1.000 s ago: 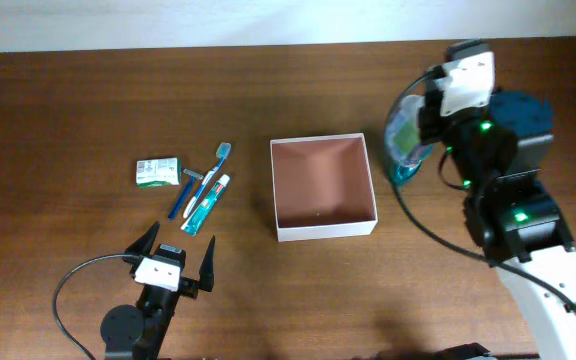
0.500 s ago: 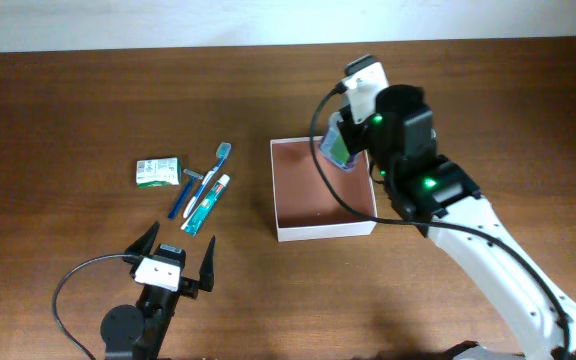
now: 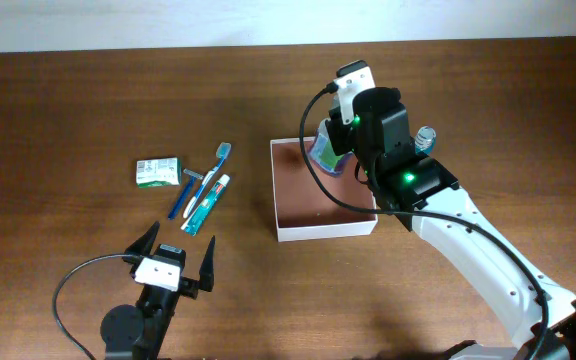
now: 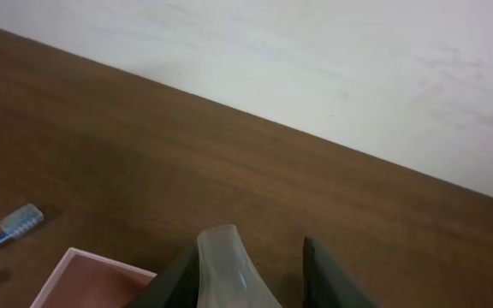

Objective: Pack container
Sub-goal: 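Carry the soap bottle left over the pink box with right gripper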

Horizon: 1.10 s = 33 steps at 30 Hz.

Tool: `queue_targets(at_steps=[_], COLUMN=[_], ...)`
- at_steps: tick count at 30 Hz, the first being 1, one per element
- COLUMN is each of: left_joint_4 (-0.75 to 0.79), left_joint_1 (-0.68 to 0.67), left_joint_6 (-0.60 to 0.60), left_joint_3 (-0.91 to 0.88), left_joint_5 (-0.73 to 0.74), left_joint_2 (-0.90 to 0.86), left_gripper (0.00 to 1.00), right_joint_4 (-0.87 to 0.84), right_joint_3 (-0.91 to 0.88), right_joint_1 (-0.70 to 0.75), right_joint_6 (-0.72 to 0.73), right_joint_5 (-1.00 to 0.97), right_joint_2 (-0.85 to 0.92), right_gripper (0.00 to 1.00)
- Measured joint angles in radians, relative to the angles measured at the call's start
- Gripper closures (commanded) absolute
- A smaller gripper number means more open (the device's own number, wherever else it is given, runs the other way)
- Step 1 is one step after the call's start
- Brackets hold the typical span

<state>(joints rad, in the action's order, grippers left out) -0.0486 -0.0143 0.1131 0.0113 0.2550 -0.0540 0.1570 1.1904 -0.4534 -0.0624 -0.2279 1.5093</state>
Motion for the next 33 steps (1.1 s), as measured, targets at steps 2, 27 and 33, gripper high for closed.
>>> queue_targets(at_steps=[2,27,33], left_joint_4=[0.0,0.0,0.0], left_joint_1=[0.0,0.0,0.0], left_joint_6=[0.0,0.0,0.0], left_joint_3=[0.0,0.0,0.0], left_joint_5=[0.0,0.0,0.0], left_joint_2=[0.0,0.0,0.0], left_gripper=[0.0,0.0,0.0], right_joint_4=[0.002,0.061,0.064], right_joint_3=[0.0,0.001,0.001], right_joint_1=[0.0,0.0,0.0], right_joint_6=[0.01,0.085,0.083], right_joint_5=[0.0,-0.109,-0.15], right_joint_2=[0.0,0.118,0.143], right_gripper=[0.67,0.67,0.67])
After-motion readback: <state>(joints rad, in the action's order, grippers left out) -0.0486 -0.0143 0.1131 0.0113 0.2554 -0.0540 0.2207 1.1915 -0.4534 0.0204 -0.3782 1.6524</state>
